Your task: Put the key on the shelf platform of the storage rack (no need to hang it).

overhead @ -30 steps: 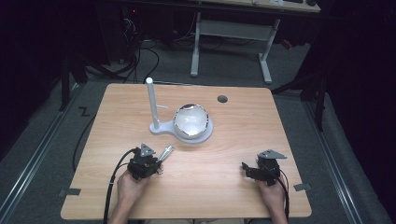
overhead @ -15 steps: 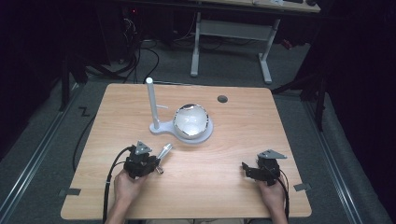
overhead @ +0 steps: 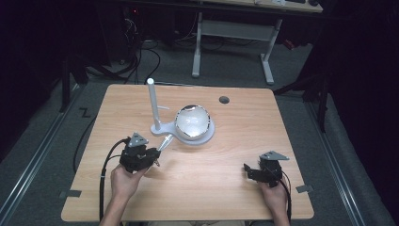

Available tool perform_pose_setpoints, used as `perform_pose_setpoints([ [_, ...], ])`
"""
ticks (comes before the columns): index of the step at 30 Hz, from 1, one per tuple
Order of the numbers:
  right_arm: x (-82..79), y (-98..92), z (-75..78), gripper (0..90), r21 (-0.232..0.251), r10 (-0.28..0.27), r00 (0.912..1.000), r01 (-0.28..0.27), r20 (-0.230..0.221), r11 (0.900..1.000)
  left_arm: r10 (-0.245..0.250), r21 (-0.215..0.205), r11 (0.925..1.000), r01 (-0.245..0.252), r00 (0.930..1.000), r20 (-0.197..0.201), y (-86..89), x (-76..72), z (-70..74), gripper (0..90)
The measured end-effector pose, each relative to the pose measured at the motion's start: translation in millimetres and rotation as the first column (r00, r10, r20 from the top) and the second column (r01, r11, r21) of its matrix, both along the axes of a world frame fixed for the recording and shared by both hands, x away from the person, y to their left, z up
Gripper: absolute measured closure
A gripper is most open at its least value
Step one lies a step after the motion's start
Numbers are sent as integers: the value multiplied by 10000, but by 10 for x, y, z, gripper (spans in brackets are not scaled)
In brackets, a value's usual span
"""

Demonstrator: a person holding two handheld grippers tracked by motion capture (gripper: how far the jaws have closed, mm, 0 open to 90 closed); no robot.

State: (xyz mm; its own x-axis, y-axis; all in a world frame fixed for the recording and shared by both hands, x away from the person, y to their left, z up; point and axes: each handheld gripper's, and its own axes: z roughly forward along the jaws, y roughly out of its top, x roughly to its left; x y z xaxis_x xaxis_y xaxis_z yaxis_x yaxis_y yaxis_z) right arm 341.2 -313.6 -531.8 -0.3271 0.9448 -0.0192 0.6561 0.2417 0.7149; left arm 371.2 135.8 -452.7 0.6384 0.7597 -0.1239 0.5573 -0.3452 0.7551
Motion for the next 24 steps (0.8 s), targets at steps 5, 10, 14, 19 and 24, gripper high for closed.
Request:
perform_pose_setpoints([
  [5, 0, 0, 0, 229, 0, 0, 10000, 0, 1, 10000, -121, -327, 9994, 127, 9998, 159, -2, 6, 98, 743],
  [10, 0, -1, 0, 230, -9, 6, 10000, -6, 0, 10000, -297, -516, 9982, 308, 9993, 220, -31, 29, 165, 743],
  [14, 0, -1, 0, 229, -10, 6, 10000, -6, 1, 10000, -457, -583, 9972, 474, 9985, 303, -64, 32, 222, 744],
  [19, 0, 0, 0, 229, 2, -2, 10000, 2, 1, 10000, -786, -577, 9951, 799, 9966, 244, -110, 63, 308, 744],
  [24, 0, 0, 0, 229, -1, -2, 10000, 2, 0, 10000, -1052, -750, 9913, 1079, 9937, 388, -150, 82, 431, 744],
])
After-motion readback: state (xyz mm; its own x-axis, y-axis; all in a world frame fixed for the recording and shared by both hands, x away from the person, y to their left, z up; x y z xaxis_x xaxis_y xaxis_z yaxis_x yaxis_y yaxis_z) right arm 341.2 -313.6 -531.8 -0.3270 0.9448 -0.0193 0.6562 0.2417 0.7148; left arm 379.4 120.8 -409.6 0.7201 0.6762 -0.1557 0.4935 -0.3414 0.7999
